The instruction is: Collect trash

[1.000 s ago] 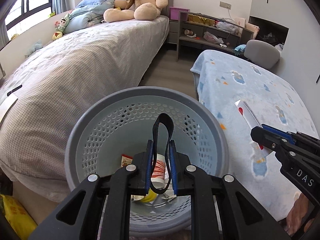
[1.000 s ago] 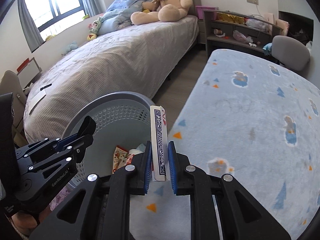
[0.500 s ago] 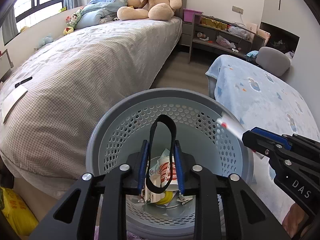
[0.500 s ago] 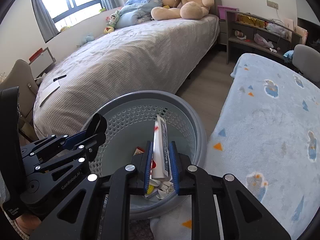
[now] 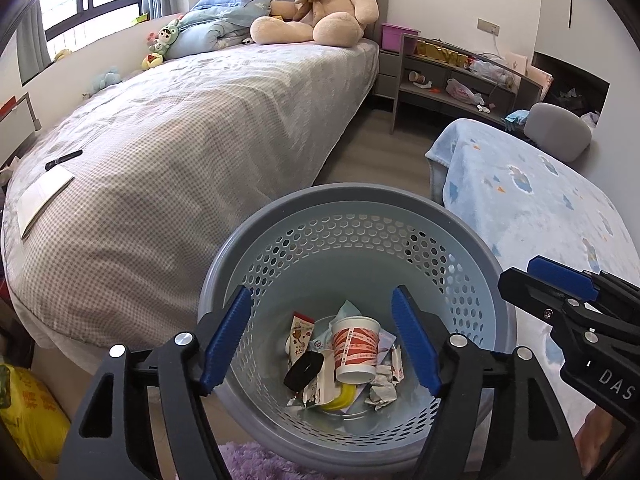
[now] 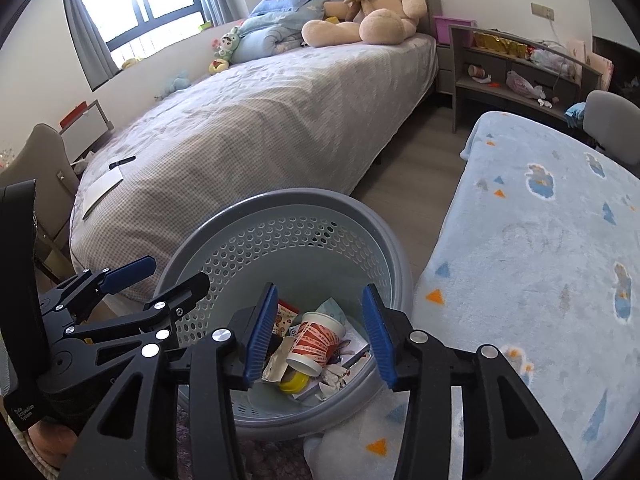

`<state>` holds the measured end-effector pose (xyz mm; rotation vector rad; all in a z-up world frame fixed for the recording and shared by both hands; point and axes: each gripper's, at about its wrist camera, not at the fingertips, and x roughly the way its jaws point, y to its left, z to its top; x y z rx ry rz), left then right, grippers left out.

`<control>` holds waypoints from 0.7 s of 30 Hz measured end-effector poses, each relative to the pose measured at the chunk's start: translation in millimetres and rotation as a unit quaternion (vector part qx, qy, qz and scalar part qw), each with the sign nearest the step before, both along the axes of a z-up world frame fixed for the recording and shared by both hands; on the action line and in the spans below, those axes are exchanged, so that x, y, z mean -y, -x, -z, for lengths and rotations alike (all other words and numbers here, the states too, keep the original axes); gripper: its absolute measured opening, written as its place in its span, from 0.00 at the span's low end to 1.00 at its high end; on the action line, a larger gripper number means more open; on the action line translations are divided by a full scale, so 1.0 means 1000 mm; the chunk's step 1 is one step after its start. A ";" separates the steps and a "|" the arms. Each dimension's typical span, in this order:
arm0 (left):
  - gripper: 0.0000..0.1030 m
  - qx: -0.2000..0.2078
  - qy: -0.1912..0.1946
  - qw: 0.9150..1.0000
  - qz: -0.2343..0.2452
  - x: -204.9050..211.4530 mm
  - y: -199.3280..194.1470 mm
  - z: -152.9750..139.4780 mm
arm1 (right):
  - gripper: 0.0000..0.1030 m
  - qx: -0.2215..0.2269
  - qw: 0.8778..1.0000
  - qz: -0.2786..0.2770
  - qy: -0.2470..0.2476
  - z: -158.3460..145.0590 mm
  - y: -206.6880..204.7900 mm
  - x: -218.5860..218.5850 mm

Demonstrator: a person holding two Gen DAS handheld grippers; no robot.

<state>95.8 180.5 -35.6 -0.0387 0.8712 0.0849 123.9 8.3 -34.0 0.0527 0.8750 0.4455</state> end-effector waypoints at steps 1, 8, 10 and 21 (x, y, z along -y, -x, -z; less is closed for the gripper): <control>0.69 0.000 0.000 1.000 -0.001 0.000 -0.001 0.000 | 0.46 0.001 1.000 0.001 0.001 0.000 0.000 0.000; 0.72 -0.001 -0.003 1.000 -0.009 0.001 0.001 0.000 | 0.50 0.002 1.000 0.008 -0.001 -0.001 0.003 0.007; 0.75 0.000 -0.009 1.000 -0.014 0.001 0.001 -0.001 | 0.51 0.002 1.000 0.010 -0.002 -0.001 0.003 0.008; 0.78 0.002 -0.019 0.999 -0.025 0.000 0.003 -0.004 | 0.60 0.010 1.000 0.012 0.005 -0.004 0.006 0.008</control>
